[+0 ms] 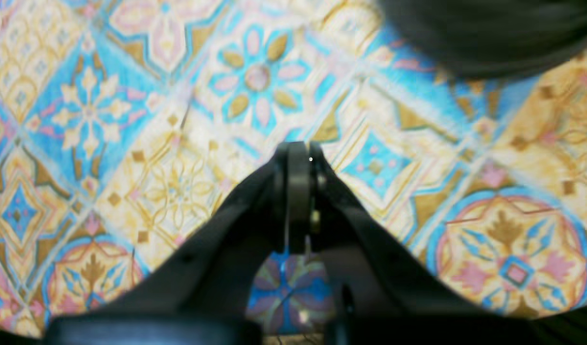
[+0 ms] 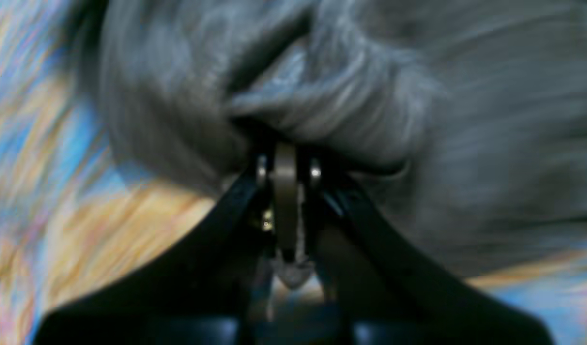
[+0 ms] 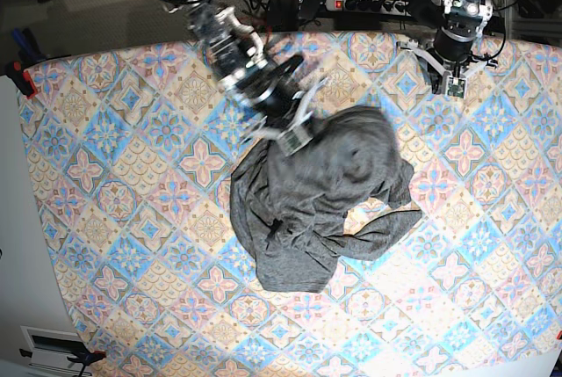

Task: Layout the t-shirt on the table in an organized manner, then fold the t-shirt properly
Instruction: 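Drag the pinched fabric with the right gripper away from the shirt pile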

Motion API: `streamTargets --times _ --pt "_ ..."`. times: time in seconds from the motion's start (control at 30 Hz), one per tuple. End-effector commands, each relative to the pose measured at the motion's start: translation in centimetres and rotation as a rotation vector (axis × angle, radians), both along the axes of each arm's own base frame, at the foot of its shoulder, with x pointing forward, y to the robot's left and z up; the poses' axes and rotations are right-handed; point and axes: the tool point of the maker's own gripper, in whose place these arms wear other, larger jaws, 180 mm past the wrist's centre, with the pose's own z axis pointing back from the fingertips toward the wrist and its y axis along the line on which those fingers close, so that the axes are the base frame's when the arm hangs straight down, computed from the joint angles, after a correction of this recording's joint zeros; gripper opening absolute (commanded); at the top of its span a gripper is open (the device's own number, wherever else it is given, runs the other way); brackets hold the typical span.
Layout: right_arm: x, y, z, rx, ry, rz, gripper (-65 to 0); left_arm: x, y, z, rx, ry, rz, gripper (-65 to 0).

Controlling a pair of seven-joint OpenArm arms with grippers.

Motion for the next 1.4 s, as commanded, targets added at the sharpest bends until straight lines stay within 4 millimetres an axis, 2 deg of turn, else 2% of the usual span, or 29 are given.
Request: streamTargets --times 0.0,0.3,0.43,0.5,0.57,0.77,0.87,0.93,1.07,1.2,1.27,1.37 --pt "1.2 0.5 3.2 0.073 -0.080 -0.012 -65.0 0.3 0.1 0.7 0.005 -0.029 -0.002 -64.7" --pt "2.8 -8.7 7.7 0.094 -0.189 -0.280 -65.0 0.1 0.2 0.2 0.000 -0.017 0.003 -64.7" --pt "3.6 -12.9 7.9 0.062 -0.205 -0.386 -65.0 0.1 0.1 0.2 -0.002 -0.016 0.003 -64.7" --pt "4.0 -15.6 7.4 0.027 -0.186 -0.452 -65.0 0.1 0.1 0.2 -0.002 -0.016 0.003 -64.7" --pt "4.4 -19.1 7.1 -0.015 -0.156 -0.541 -65.0 0.1 0.1 0.2 -0.002 -0.016 0.003 -64.7" --pt "8.2 -26.7 11.1 -0.026 -0.195 -0.759 -65.0 0.1 0.1 0.2 -0.004 -0.016 0.004 -64.7" --pt "9.5 -29.3 13.2 -0.017 -0.211 -0.832 -65.0 0.1 0.1 0.1 -0.004 -0.015 0.004 -64.7" --pt "10.2 -30.3 14.1 -0.008 -0.207 -0.863 -65.0 0.1 0.0 0.1 -0.005 -0.015 0.003 -64.7" --pt "11.7 -32.6 17.5 0.033 -0.276 -0.927 -65.0 0.3 -1.5 -0.2 -0.025 -0.009 -0.038 -64.7" --pt "11.5 -37.4 20.9 0.059 -0.359 -1.047 -65.0 0.2 -3.1 -0.9 0.010 0.019 -0.104 -64.7" --pt "11.3 -39.6 21.5 0.059 -0.371 -1.097 -65.0 0.0 -4.1 -1.4 0.048 0.041 -0.149 -64.7" --pt "10.2 -43.0 20.5 0.058 -0.343 -1.181 -65.0 0.0 -5.2 -1.9 0.097 0.059 -0.207 -64.7"
